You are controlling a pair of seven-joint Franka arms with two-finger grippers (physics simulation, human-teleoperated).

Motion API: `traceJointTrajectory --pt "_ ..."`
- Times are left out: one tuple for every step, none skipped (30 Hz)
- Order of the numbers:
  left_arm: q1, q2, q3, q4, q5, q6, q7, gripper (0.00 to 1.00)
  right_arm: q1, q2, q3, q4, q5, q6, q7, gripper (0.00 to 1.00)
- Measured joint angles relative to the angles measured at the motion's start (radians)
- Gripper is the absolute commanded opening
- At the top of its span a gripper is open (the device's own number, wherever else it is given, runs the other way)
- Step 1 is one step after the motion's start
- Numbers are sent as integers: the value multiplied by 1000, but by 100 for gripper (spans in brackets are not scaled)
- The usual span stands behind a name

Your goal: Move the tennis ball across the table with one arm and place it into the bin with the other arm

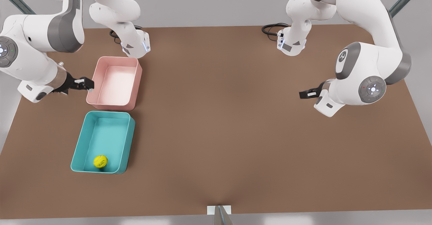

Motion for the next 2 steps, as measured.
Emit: traceJointTrajectory --pt "1 0 0 0 0 -2 0 100 0 -5 1 -3 0 -5 7 100" --pt "1 0 0 0 -1 -3 0 100 1 -8 1 -4 0 -10 15 100"
